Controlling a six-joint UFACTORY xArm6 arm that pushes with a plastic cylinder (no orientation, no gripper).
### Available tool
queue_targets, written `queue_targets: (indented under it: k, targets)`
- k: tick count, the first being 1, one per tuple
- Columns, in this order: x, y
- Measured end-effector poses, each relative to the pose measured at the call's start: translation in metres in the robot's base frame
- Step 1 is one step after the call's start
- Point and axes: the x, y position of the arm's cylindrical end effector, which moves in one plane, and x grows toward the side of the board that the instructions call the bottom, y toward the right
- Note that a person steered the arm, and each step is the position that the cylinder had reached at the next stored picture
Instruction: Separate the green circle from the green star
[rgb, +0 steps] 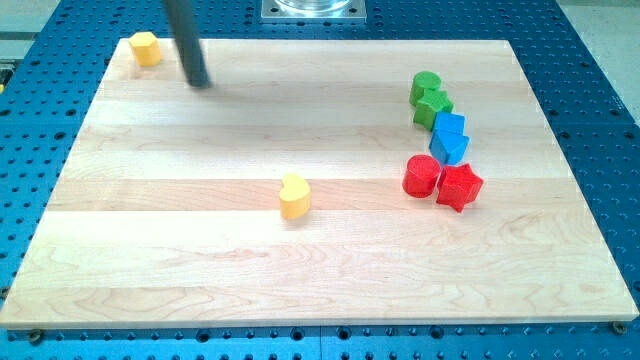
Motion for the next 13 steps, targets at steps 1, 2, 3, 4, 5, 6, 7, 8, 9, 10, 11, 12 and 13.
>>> queue_targets:
  k: [1,2,3,4,5,6,7,8,9,10,11,12,13]
  targets:
    - [-0.006,0.085]
    - [-0.029,0.161]
    - [-0.034,0.170]
    - [-0.041,0.170]
    - [-0.046,0.170]
    - [-0.048,0.170]
    - [-0.048,0.170]
    - [-0.053,0.170]
    - [-0.054,0.170]
    - [-0.054,0.170]
    - [-0.061,0.194]
    - [-0.073,0.217]
    - [-0.075,0.279]
